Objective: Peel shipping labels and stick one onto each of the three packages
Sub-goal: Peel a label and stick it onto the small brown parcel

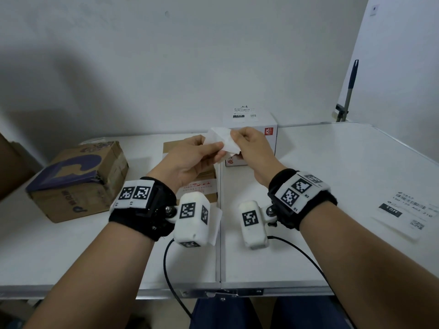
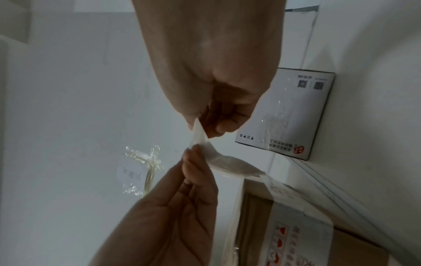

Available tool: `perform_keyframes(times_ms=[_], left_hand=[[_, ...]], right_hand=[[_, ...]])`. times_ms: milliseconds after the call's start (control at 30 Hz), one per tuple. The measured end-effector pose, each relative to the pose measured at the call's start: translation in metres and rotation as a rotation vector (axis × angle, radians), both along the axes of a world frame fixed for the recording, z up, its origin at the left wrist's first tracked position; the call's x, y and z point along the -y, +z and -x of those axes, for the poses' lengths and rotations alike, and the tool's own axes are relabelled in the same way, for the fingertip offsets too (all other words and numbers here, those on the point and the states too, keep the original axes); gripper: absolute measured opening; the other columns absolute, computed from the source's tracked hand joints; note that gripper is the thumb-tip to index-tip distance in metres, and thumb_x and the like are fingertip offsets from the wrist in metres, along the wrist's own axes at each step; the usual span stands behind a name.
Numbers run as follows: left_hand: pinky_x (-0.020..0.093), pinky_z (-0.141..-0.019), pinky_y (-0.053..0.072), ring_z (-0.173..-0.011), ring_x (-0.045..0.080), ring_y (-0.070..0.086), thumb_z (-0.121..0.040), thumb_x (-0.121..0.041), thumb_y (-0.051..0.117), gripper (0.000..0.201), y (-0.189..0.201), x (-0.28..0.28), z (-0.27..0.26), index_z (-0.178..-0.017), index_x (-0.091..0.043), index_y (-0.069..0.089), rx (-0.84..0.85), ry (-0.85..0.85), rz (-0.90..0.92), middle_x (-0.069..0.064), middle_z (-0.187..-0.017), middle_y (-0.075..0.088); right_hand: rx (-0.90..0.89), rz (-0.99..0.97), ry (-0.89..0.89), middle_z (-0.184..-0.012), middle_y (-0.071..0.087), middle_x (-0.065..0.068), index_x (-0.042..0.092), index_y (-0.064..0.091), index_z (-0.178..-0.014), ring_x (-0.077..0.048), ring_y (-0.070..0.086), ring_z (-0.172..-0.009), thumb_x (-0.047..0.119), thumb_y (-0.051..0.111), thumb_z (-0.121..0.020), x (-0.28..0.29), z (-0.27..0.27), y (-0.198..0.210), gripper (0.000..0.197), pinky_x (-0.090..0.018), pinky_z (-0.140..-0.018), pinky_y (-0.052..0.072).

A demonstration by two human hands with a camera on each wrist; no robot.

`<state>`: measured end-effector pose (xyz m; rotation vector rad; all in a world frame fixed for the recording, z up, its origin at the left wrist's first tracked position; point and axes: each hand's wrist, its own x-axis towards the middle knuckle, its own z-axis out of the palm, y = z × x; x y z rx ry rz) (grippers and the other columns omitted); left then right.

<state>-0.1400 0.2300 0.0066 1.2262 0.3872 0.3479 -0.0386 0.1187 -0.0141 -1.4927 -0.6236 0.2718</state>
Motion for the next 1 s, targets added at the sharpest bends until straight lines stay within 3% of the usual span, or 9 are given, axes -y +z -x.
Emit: perform_keyframes(times_ms=[133, 200, 333, 500, 600, 700, 833, 1000], left_hand=[[0.017, -0.064, 0.057, -0.063, 0.011, 0.063, -0.085, 0.003, 0.064, 0.018, -0.002, -0.006, 0.01, -0.099, -0.006, 0.056, -0.034, -0.07, -0.014, 0.011, -0.087, 0.066], [0.015, -0.062, 0.055, -0.061, 0.01, 0.059, -0.087, 0.002, 0.062, 0.011, -0.001, -0.009, 0.016, -0.095, -0.005, 0.059, -0.048, -0.086, -0.041, 0.008, -0.081, 0.065], [0.012, -0.055, 0.051, -0.056, 0.007, 0.054, -0.088, 0.0, 0.06, 0.011, 0.002, -0.021, 0.03, -0.092, -0.009, 0.065, -0.098, -0.084, -0.129, 0.003, -0.072, 0.063], [0.016, -0.054, 0.051, -0.059, 0.009, 0.054, -0.088, -0.002, 0.061, 0.015, 0.004, -0.046, 0.045, -0.097, -0.014, 0.061, -0.093, 0.025, -0.093, 0.002, -0.082, 0.062], [0.02, -0.058, 0.053, -0.06, 0.011, 0.054, -0.092, -0.002, 0.055, 0.023, 0.003, -0.051, 0.049, -0.103, -0.02, 0.061, -0.062, 0.103, -0.147, 0.0, -0.079, 0.062], [0.02, -0.055, 0.052, -0.06, 0.012, 0.059, -0.093, -0.001, 0.048, 0.026, 0.001, -0.049, 0.048, -0.088, -0.017, 0.067, -0.076, 0.186, -0.306, 0.0, -0.074, 0.064], [0.024, -0.065, 0.056, -0.069, 0.017, 0.061, -0.088, 0.007, 0.04, 0.036, -0.001, -0.052, 0.047, -0.075, -0.012, 0.067, -0.074, 0.321, -0.507, 0.011, -0.098, 0.071], [0.026, -0.067, 0.056, -0.071, 0.015, 0.059, -0.092, 0.004, 0.043, 0.035, -0.003, -0.06, 0.046, -0.077, -0.013, 0.069, -0.059, 0.385, -0.597, 0.016, -0.111, 0.068]], right_hand=[[-0.105, -0.031, 0.038, -0.078, 0.059, 0.0, 0.015, 0.058, -0.08, -0.012, 0.051, -0.061, 0.022, 0.054, -0.097, 0.006, 0.0, -0.001, 0.018, -0.022, -0.058, 0.045], [-0.129, -0.039, 0.066, -0.074, 0.057, 0.0, 0.015, 0.058, -0.079, -0.011, 0.047, -0.056, 0.021, 0.054, -0.096, 0.007, 0.001, -0.003, 0.019, -0.022, -0.057, 0.043], [-0.251, -0.09, 0.087, -0.068, 0.053, -0.002, 0.012, 0.059, -0.08, -0.01, 0.043, -0.053, 0.018, 0.054, -0.096, 0.009, -0.002, -0.007, 0.019, -0.021, -0.053, 0.041], [-0.561, -0.238, 0.061, -0.071, 0.05, -0.003, 0.008, 0.06, -0.086, -0.009, 0.041, -0.054, 0.013, 0.057, -0.095, 0.016, -0.009, -0.008, 0.011, -0.016, -0.046, 0.039], [-0.558, -0.213, 0.047, -0.074, 0.053, -0.004, 0.007, 0.061, -0.088, -0.01, 0.047, -0.057, 0.014, 0.057, -0.095, 0.012, -0.004, -0.009, 0.011, -0.016, -0.046, 0.042], [-0.437, -0.13, 0.015, -0.085, 0.061, -0.005, 0.009, 0.058, -0.088, -0.012, 0.059, -0.068, 0.017, 0.054, -0.097, 0.005, 0.003, -0.007, 0.013, -0.016, -0.049, 0.046], [-0.475, -0.123, 0.011, -0.086, 0.06, -0.006, 0.009, 0.056, -0.086, -0.013, 0.057, -0.065, 0.018, 0.051, -0.098, -0.001, 0.009, 0.0, 0.016, -0.013, -0.044, 0.045], [-0.627, -0.214, 0.109, -0.094, 0.06, -0.015, -0.003, 0.05, -0.104, -0.027, 0.064, -0.076, 0.011, 0.043, -0.101, -0.006, 0.018, 0.006, 0.016, -0.02, -0.048, 0.056]])
